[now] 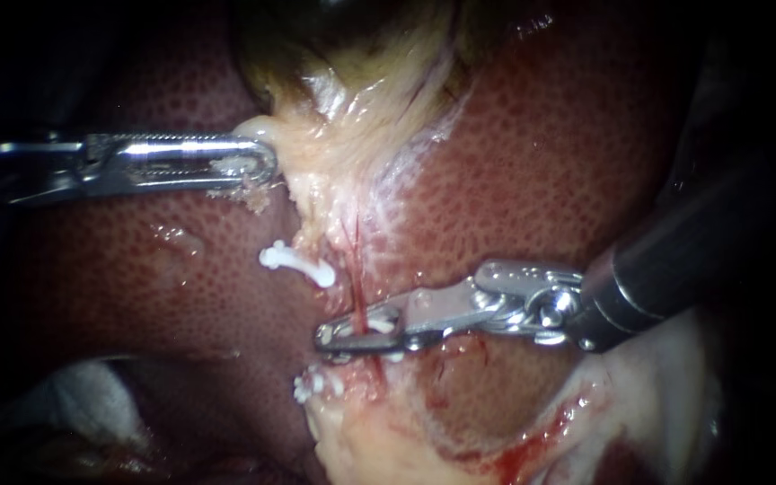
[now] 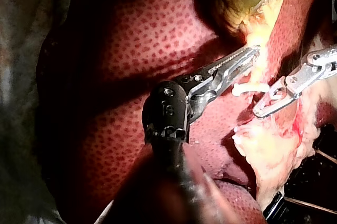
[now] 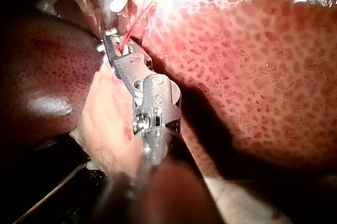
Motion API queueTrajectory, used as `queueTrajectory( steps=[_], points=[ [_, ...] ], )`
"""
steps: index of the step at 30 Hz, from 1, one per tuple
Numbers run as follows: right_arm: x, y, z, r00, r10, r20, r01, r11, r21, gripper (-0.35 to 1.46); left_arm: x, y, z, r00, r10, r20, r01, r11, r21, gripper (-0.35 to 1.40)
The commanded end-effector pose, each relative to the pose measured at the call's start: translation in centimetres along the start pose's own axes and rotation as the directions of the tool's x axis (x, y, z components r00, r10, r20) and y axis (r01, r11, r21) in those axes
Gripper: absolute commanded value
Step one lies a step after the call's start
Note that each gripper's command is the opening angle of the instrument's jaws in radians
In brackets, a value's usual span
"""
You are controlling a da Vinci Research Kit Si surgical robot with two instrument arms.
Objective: Clipping second clip right tube
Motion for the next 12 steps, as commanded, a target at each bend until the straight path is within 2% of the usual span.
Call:
queueTrajectory(
  steps=[1, 12],
  points=[
    [0.0, -0.01, 0.0, 1.0, -0.001, 0.002, 0.001, 1.0, 0.0, -0.35, 0.0, 0.0, 0.0, 1.0, 0.0, 0.0, 0.0, 1.0, 0.0, -0.35],
    [-0.02, -0.01, -0.04, 1.0, 0.003, 0.004, -0.003, 1.0, 0.006, -0.35, 0.0, -0.02, 0.0, 1.0, 0.0, 0.0, 0.0, 1.0, 0.0, -0.35]
  ],
)
